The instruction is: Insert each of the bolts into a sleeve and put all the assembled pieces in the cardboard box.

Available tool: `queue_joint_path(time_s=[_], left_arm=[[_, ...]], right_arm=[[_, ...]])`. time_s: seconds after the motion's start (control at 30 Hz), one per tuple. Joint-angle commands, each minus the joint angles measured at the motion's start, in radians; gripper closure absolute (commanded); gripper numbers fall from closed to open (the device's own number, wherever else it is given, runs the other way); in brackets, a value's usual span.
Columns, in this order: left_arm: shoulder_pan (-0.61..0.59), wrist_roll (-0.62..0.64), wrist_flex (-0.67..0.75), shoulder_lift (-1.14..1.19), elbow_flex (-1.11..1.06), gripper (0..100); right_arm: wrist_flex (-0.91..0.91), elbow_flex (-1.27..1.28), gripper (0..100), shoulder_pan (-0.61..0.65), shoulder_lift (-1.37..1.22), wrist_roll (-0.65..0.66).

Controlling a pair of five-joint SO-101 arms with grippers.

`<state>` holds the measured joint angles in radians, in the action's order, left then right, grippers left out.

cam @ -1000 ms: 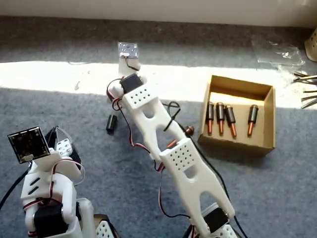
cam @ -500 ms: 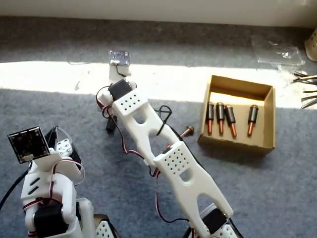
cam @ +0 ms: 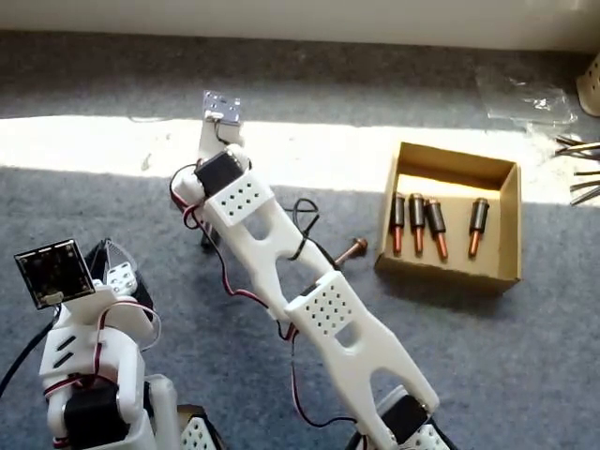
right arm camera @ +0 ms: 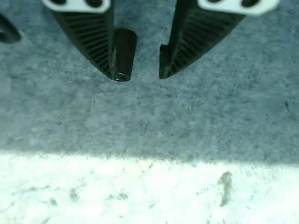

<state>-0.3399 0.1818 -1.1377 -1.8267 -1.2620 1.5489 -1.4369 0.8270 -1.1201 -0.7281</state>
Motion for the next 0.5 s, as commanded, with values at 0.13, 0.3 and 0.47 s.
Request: queue_joint_path(time_s=[0.13,0.3,0.47], left_arm=[[-0.012,-0.006,0.003,0.001,0.03,97],[-0.012,-0.006,0.003,0.001,0.028,97],[-0.012,-0.006,0.003,0.001,0.027,97]], right_arm=[[-0.002,-0.025,87.2,-0.001,-0.079,-0.098],[0.007,-0.027,87.2,-0.002,-0.107,-0.107],[0.024,-0.024,87.2,0.004,-0.108,-0.109]])
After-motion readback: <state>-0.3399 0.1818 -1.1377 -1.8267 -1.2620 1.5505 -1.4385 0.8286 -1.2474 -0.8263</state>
